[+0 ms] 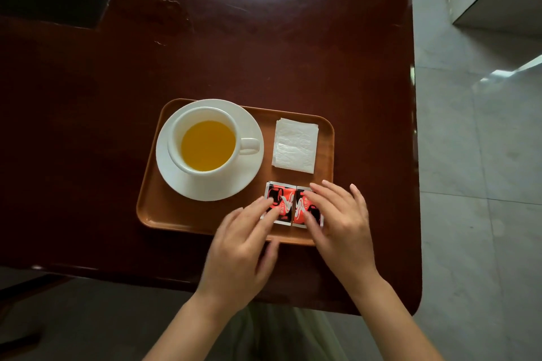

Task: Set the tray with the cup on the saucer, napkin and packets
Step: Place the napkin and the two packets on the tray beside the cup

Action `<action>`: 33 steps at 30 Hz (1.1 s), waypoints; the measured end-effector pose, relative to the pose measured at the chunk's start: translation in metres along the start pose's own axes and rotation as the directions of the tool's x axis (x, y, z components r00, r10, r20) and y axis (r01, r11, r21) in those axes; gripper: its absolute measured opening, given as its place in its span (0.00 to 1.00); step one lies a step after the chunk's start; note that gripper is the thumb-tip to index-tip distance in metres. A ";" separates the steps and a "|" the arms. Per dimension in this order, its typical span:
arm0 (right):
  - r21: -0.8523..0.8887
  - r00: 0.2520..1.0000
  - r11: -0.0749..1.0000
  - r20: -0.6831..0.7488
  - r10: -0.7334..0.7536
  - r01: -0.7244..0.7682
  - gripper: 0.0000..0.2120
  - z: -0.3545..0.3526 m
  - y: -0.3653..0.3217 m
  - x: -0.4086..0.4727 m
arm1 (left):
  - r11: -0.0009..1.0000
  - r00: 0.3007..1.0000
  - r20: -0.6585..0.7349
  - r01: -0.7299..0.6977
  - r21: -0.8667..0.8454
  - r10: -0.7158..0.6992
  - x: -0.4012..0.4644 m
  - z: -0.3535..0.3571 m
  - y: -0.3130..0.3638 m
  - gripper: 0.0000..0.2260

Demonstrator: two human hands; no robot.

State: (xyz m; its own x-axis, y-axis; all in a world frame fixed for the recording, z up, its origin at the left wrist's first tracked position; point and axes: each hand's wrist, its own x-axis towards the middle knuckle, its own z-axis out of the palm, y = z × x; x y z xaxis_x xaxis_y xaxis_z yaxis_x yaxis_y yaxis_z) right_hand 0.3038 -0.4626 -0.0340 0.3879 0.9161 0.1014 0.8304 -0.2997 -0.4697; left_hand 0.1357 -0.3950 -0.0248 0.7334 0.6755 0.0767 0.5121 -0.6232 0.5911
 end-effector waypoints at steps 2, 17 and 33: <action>0.093 0.998 0.994 -0.037 0.053 -0.050 0.13 -0.004 -0.008 0.015 | 0.993 0.966 -0.251 0.039 -0.111 -0.066 0.002 -0.020 -0.011 0.13; 0.298 0.972 0.927 0.124 0.200 -0.229 0.19 0.008 -0.056 0.104 | 0.838 0.818 -0.195 0.506 -0.206 -0.541 0.064 -0.136 -0.141 0.09; 0.316 0.875 0.820 0.264 0.406 -0.477 0.14 0.031 -0.077 0.112 | 0.866 0.870 0.026 0.492 -0.093 -0.492 0.096 -0.115 -0.164 0.05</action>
State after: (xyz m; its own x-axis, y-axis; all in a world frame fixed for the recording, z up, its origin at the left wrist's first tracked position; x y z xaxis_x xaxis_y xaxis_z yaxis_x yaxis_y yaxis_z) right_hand 0.2703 -0.3289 -0.0137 0.5712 0.7499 -0.3337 0.3700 -0.5982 -0.7108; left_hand 0.0705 -0.1830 -0.0223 0.3984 0.8839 -0.2450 0.7623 -0.1706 0.6243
